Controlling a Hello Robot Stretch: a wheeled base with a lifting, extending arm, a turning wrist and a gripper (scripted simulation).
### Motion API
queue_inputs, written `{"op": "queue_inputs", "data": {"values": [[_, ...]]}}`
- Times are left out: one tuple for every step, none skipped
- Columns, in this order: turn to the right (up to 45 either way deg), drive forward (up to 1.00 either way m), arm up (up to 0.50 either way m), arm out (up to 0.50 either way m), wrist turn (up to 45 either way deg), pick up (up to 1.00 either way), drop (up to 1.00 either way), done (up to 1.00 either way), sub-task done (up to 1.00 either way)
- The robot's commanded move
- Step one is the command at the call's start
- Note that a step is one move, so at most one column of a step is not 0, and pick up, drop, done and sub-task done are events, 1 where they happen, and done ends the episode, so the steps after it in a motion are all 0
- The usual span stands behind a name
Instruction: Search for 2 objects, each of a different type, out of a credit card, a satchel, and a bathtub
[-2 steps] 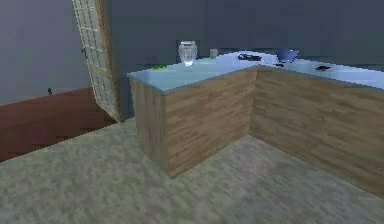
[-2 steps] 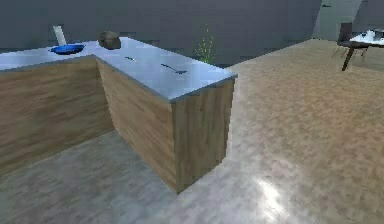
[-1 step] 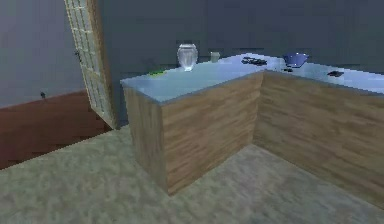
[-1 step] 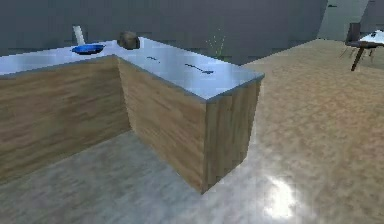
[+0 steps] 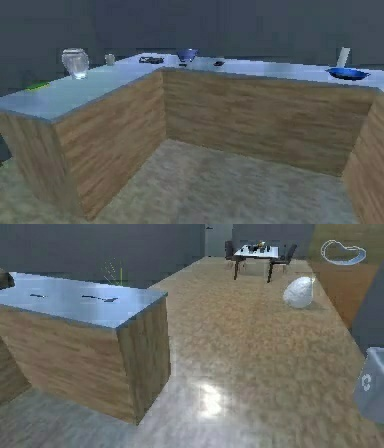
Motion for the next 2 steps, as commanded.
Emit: {"op": "queue_inputs", "data": {"values": [[0.0, 1.0, 0.0, 0.0, 0.0, 0.0, 0.0, 0.0, 0.0], [3.0, 0.0, 0.0, 0.0, 0.0, 0.0, 0.0, 0.0, 0.0]]}}
